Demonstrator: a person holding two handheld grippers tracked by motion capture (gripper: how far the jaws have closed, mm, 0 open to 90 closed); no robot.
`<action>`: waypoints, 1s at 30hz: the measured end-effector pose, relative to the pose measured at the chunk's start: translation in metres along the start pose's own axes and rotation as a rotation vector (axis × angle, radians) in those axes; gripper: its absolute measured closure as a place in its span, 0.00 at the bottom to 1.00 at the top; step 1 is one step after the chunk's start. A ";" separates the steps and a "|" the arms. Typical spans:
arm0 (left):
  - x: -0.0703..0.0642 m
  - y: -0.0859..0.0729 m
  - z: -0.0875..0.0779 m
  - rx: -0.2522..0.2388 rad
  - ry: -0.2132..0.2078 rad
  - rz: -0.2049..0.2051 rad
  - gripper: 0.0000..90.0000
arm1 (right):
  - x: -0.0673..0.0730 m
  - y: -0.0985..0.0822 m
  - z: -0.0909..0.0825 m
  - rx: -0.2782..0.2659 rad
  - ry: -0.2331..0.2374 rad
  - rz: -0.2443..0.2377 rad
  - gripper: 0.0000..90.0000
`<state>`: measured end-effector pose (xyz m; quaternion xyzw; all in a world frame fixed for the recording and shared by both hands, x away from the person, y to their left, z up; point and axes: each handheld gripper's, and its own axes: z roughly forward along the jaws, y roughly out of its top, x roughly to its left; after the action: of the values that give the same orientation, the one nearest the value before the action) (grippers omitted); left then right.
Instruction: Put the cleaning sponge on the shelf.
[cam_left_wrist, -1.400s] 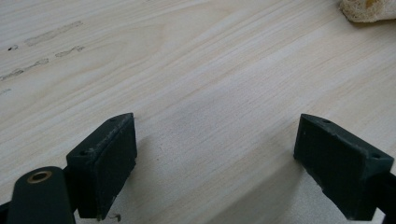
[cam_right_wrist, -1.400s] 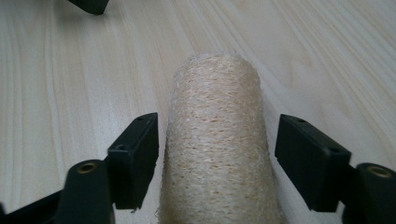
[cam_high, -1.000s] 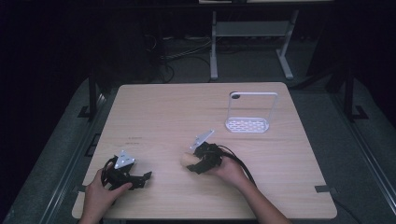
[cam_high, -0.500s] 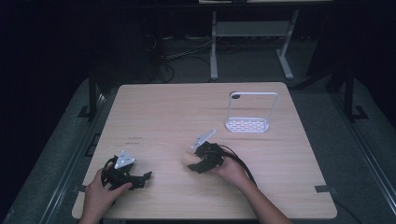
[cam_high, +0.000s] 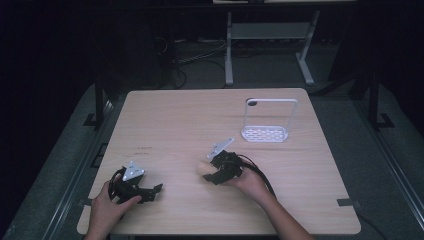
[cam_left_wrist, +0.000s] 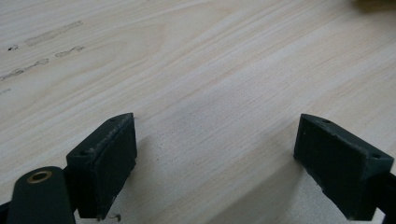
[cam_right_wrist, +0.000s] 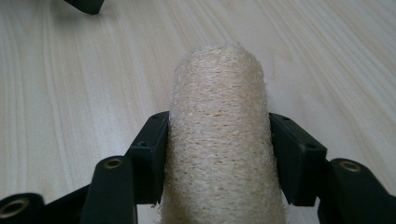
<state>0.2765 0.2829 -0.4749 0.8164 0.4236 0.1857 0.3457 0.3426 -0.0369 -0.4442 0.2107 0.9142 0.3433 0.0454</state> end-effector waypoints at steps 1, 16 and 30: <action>0.000 0.000 0.000 0.000 0.000 0.000 0.14 | -0.001 0.000 -0.002 0.001 -0.006 0.003 0.47; 0.000 0.000 0.000 0.001 -0.002 -0.002 0.14 | -0.007 -0.006 -0.012 -0.004 -0.029 0.014 0.47; 0.000 0.000 0.000 0.002 -0.001 -0.002 0.14 | -0.016 -0.012 -0.025 -0.019 -0.061 0.043 0.47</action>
<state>0.2764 0.2829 -0.4749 0.8164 0.4243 0.1847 0.3455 0.3474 -0.0670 -0.4344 0.2402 0.9044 0.3463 0.0677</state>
